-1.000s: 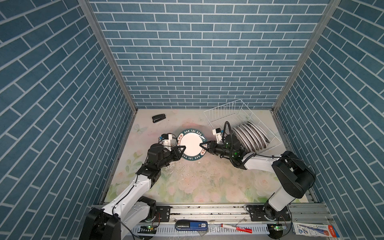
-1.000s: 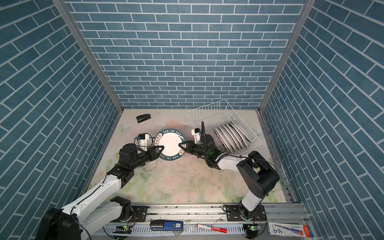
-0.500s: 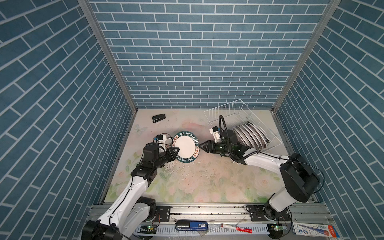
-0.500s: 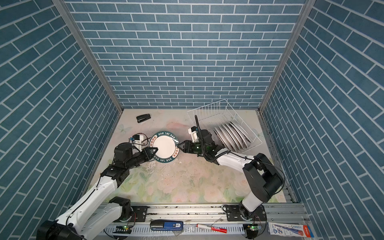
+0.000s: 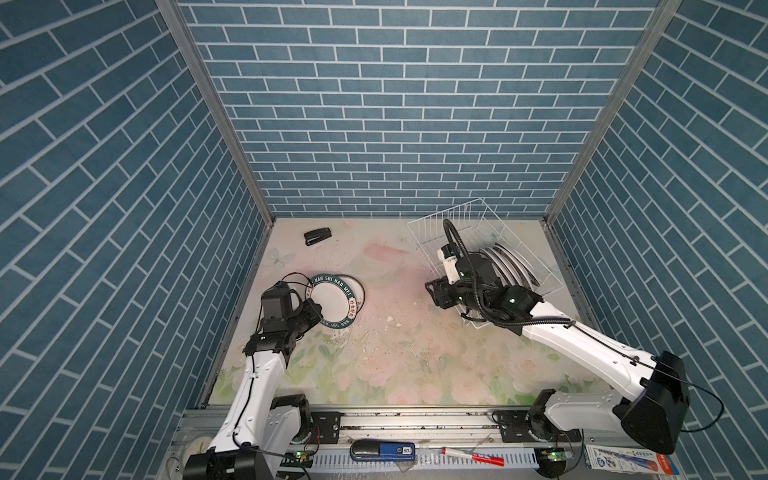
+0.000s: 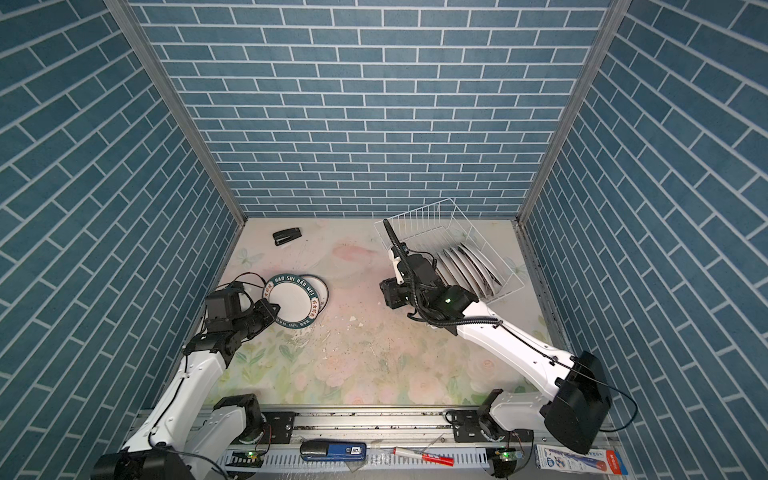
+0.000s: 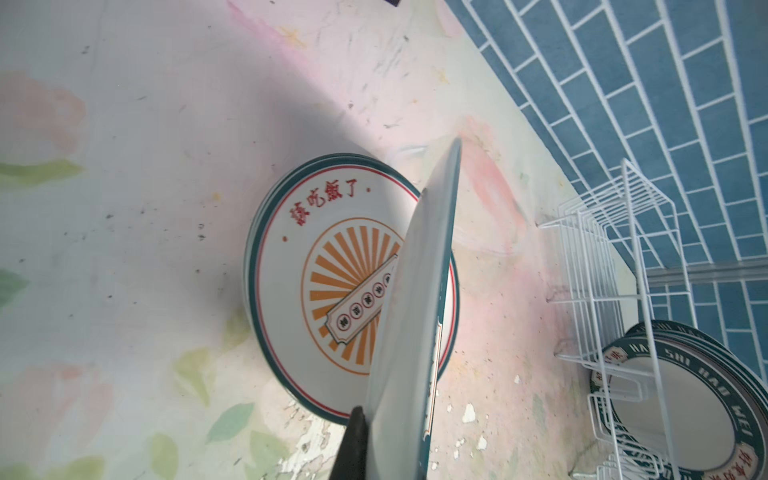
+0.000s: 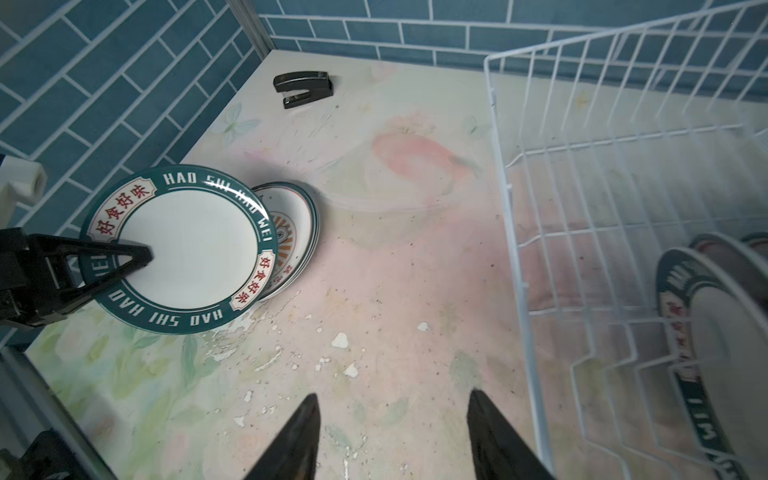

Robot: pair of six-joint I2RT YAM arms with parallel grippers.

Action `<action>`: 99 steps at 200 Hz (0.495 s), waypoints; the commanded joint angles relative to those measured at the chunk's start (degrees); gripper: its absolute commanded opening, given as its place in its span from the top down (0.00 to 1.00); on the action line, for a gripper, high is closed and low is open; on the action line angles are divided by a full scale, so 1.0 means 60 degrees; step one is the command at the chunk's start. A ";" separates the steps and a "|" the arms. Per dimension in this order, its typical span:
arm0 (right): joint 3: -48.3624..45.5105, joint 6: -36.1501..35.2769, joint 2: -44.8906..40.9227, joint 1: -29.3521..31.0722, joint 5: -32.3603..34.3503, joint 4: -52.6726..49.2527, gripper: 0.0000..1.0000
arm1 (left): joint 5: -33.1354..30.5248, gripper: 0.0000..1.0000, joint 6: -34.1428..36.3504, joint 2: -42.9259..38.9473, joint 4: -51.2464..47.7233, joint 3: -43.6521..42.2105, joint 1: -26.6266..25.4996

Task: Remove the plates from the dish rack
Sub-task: 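Lower the green-rimmed plate onto the stack with the left gripper while the right gripper withdraws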

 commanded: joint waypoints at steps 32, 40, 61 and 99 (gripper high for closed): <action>-0.0593 -0.0675 -0.0603 -0.0002 0.0832 -0.0604 0.42 | 0.1203 1.00 0.0002 0.1076 0.1371 0.0127 0.0530; -0.0614 -0.0664 -0.0555 0.0004 0.0812 -0.0625 0.42 | 0.1276 1.00 -0.0035 0.1219 0.1492 0.0117 0.0524; -0.0704 -0.0607 -0.0424 0.0000 0.0651 -0.0607 0.42 | 0.1396 0.99 -0.0058 0.1566 0.1609 0.0168 0.0539; -0.0886 -0.0598 -0.0349 0.0003 0.0554 -0.0545 0.42 | 0.1305 0.95 0.0024 0.1893 0.1476 0.0214 0.0601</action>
